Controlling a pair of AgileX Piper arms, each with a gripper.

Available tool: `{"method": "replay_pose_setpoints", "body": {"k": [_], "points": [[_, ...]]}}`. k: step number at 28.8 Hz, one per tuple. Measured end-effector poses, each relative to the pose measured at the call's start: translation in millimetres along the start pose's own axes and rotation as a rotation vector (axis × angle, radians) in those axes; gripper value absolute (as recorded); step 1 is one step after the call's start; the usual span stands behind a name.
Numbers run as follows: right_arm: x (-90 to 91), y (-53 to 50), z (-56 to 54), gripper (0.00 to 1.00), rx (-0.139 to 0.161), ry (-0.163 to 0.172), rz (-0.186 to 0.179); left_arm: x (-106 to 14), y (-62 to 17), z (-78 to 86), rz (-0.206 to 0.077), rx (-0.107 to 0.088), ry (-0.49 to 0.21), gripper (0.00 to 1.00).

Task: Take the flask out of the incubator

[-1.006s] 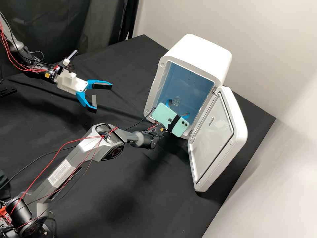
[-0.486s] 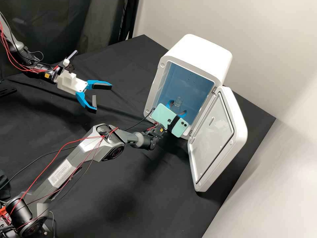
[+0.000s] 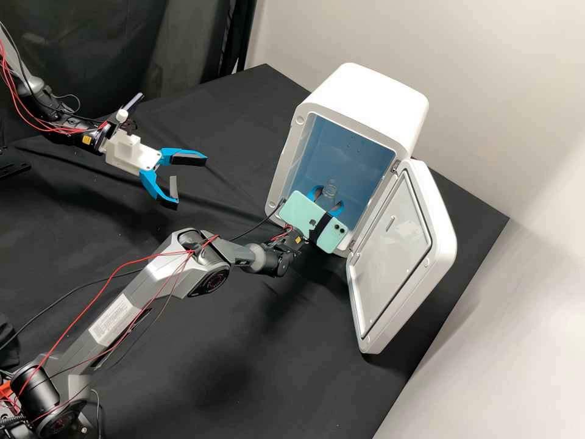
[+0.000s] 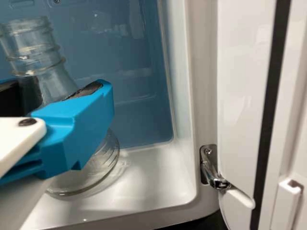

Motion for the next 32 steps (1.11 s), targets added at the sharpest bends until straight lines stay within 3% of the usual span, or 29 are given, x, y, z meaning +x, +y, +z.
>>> {"method": "replay_pose_setpoints", "body": {"k": [32], "points": [[-0.2,-1.8,1.8,0.00,0.008,0.005,0.000,0.6,-0.6,3.0,-0.002,0.000,-0.009,1.00]]}}
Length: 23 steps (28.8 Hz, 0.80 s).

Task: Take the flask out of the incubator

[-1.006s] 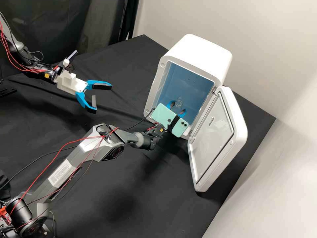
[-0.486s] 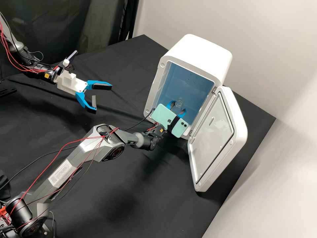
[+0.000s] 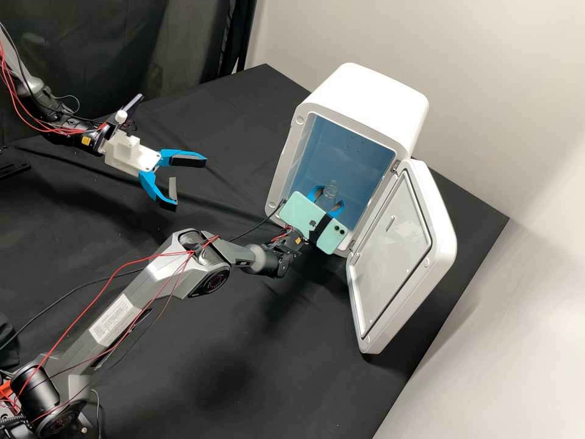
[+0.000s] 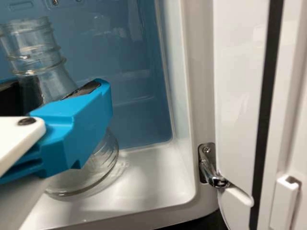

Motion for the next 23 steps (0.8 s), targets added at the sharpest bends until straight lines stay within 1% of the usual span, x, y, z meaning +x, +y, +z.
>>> {"method": "replay_pose_setpoints", "body": {"k": [6,9,10,12,13,16,19,23], "points": [[-2.6,-3.0,1.9,0.00,0.004,0.009,-0.001,0.0,0.1,-0.2,0.001,-0.001,0.002,1.00],[-5.2,-4.7,3.9,0.00,0.000,0.019,0.000,0.0,0.1,-0.2,0.001,-0.001,0.002,1.00],[-5.5,-4.9,3.8,0.00,-0.001,0.025,0.002,0.0,0.1,-0.2,0.001,-0.001,0.002,1.00],[-7.6,-4.0,5.2,0.00,0.002,0.022,0.004,0.0,0.1,-0.2,0.001,-0.001,0.002,1.00],[-8.9,-4.1,4.3,0.00,0.002,0.028,0.006,0.0,0.1,-0.2,0.001,-0.001,0.002,1.00],[-12.3,-1.5,1.4,0.00,0.004,0.026,0.007,0.0,0.1,-0.2,0.001,-0.001,0.002,1.00],[-15.3,1.0,-0.8,0.00,-0.002,0.020,0.007,0.0,0.0,-0.1,0.001,-0.001,0.001,1.00],[-17.7,6.8,-5.6,0.00,-0.003,0.023,0.017,0.0,0.0,-0.1,0.001,-0.001,0.001,1.00]]}}
